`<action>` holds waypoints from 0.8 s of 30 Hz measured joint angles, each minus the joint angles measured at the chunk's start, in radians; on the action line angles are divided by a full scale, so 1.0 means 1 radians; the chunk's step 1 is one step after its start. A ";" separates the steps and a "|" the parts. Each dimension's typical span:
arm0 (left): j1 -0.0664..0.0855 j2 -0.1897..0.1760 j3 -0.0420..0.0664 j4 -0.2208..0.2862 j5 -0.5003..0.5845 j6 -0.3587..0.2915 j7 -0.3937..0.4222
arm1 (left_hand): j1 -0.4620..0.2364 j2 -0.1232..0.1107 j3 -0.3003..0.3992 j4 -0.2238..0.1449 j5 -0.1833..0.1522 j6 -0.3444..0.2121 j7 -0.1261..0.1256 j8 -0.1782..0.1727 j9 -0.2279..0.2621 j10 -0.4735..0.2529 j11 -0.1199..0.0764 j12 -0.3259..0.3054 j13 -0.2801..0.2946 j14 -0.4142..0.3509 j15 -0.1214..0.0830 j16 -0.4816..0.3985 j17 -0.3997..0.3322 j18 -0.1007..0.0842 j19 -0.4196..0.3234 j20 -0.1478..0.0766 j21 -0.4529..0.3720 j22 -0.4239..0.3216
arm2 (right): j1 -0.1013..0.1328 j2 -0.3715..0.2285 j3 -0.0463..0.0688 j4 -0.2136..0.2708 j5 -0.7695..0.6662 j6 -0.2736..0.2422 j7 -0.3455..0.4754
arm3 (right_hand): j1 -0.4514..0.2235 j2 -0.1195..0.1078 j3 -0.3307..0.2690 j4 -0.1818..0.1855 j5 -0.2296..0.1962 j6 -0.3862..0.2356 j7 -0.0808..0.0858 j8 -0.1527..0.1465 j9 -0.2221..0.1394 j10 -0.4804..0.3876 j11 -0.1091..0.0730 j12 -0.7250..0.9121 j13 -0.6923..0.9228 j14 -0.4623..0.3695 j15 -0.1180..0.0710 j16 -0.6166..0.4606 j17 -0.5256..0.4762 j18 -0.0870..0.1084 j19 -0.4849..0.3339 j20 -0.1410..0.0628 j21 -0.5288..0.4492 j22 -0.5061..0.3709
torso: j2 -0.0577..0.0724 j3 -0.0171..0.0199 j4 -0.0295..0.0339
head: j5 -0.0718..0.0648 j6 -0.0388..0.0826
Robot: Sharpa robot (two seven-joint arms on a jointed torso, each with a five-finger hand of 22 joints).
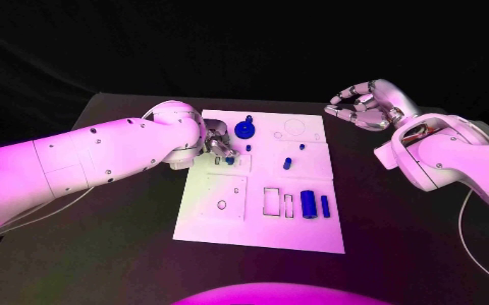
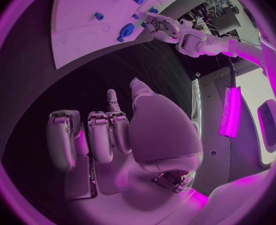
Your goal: Assemble the parts on the task board
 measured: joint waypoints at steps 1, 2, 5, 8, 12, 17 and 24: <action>0.000 0.000 0.000 0.000 0.000 0.000 0.000 | 0.000 0.000 0.000 0.000 0.000 0.000 0.000 0.000 0.000 0.000 0.000 0.000 0.000 0.000 0.000 0.000 0.000 0.000 0.000 0.000 0.000 0.000 | 0.000 0.000 0.000 0.000 0.000 0.000 0.000 | 0.000 0.000 0.000 0.000 0.000 0.000 0.000 0.000 0.000 0.000 0.000 0.000 0.000 0.000 0.000 0.000 0.000 0.000 0.000 0.000 0.000 0.000 | 0.000 0.0000 0.0000 | 0.000 0.000; 0.000 0.000 0.000 0.000 -0.001 0.000 0.000 | 0.000 0.000 0.000 0.000 0.000 0.000 0.000 0.000 0.000 0.000 0.000 0.000 0.000 0.000 0.000 0.000 0.000 0.000 0.000 0.000 0.000 0.000 | 0.000 0.000 0.000 0.000 0.000 0.000 0.000 | 0.000 0.000 0.000 0.000 0.000 0.000 0.000 0.000 0.000 0.000 0.000 0.000 0.000 0.000 0.000 0.000 0.000 0.000 0.000 0.000 0.000 0.000 | 0.000 0.0001 0.0000 | 0.000 0.000; 0.000 0.000 0.000 0.000 -0.002 0.001 0.000 | 0.000 0.000 -0.003 -0.003 0.000 0.000 0.000 0.000 0.000 0.000 0.000 0.000 0.000 0.000 0.000 0.000 0.000 0.000 0.000 0.000 0.000 0.000 | 0.000 0.000 0.000 0.000 0.000 0.000 0.000 | 0.000 0.000 0.000 0.000 0.000 0.000 0.000 0.000 0.000 0.000 0.000 0.000 0.000 0.000 0.000 0.000 0.000 0.000 0.000 0.000 0.000 0.000 | 0.000 0.0001 0.0001 | 0.000 0.001; 0.000 0.000 0.000 0.001 -0.003 0.001 0.000 | -0.017 -0.003 -0.015 0.005 0.000 0.000 0.000 0.000 -0.002 0.000 0.000 0.000 0.000 0.000 0.000 0.000 0.001 0.000 0.000 0.000 0.000 0.000 | 0.000 0.000 0.000 0.000 0.000 0.000 0.000 | 0.000 0.000 0.000 0.000 0.000 0.000 0.000 0.000 0.000 0.000 0.000 0.000 0.000 0.000 0.000 0.000 0.000 0.000 0.000 0.000 0.000 0.000 | 0.000 0.0001 0.0003 | 0.000 0.001; 0.000 -0.002 0.000 0.002 -0.003 0.001 0.000 | -0.055 0.000 -0.041 0.006 0.000 0.003 0.003 0.000 -0.004 0.000 0.000 0.000 0.000 0.000 0.000 0.000 0.001 0.000 0.000 0.000 0.000 0.001 | 0.000 -0.001 0.000 0.000 0.000 0.000 0.000 | 0.000 0.000 0.000 0.000 0.000 0.000 0.000 0.000 0.001 0.000 0.000 0.000 0.000 0.000 0.000 0.000 0.000 0.000 0.000 0.000 0.000 0.000 | 0.000 0.0001 0.0003 | 0.000 0.002; -0.001 -0.005 0.000 0.007 -0.003 0.001 0.001 | -0.066 0.000 -0.049 0.005 0.000 0.003 0.003 0.000 -0.005 0.000 0.000 0.000 -0.005 0.000 0.000 0.000 0.001 0.000 0.000 0.000 0.000 0.001 | 0.000 -0.001 0.000 0.000 0.000 0.000 0.000 | 0.000 0.000 0.000 0.000 0.000 0.000 0.000 0.000 0.001 0.000 0.000 0.000 0.000 0.000 0.000 0.000 0.000 0.000 0.000 0.000 0.000 0.000 | 0.000 0.0002 0.0003 | 0.000 0.002; -0.002 -0.011 0.000 0.012 0.010 -0.001 0.001 | -0.072 -0.006 -0.064 0.005 0.000 0.003 0.003 -0.007 -0.008 0.000 0.000 0.000 -0.015 0.000 0.000 0.000 0.001 0.000 0.000 0.000 0.000 0.001 | 0.000 -0.001 0.000 -0.001 -0.001 -0.001 0.000 | -0.009 0.001 0.000 0.000 0.000 0.000 0.000 0.000 0.001 0.000 0.000 0.000 0.000 0.000 0.000 0.000 0.000 0.000 0.000 0.000 0.000 0.000 | 0.000 0.0003 0.0003 | 0.001 0.001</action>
